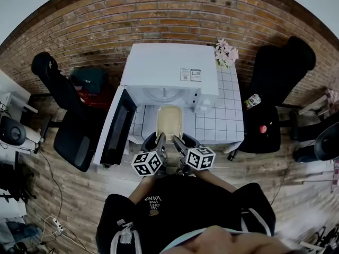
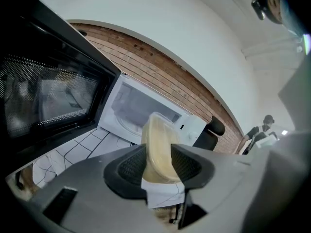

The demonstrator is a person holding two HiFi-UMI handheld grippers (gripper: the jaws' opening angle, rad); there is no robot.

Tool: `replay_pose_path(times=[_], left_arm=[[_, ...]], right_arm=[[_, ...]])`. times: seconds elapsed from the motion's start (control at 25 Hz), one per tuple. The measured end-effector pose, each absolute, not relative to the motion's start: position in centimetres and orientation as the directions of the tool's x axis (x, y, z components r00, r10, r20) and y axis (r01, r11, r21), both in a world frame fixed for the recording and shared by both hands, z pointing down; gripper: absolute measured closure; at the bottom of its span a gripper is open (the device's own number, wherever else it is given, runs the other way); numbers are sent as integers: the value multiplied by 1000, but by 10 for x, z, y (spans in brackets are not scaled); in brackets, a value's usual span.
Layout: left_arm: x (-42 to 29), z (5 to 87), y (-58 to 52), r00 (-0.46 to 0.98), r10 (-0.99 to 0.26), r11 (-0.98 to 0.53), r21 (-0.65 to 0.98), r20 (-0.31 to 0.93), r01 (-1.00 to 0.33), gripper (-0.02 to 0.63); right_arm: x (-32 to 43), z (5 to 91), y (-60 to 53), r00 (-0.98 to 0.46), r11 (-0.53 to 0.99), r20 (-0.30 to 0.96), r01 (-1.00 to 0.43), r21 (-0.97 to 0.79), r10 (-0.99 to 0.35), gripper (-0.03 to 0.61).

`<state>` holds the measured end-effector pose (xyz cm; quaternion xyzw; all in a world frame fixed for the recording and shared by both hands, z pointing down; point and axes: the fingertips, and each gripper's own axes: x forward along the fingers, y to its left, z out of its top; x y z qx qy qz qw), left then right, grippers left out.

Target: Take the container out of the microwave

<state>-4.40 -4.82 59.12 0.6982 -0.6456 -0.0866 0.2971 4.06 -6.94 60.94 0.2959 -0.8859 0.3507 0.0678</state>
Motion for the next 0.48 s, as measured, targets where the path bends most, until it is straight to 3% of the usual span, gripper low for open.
replay_pose_path(times=[0.48], left_arm=[[-41,595,-47,142,-955,21,536,261,-844,451]], right_arm=[[43,612,-71,-816,585,333,-573,-574,-472,405]])
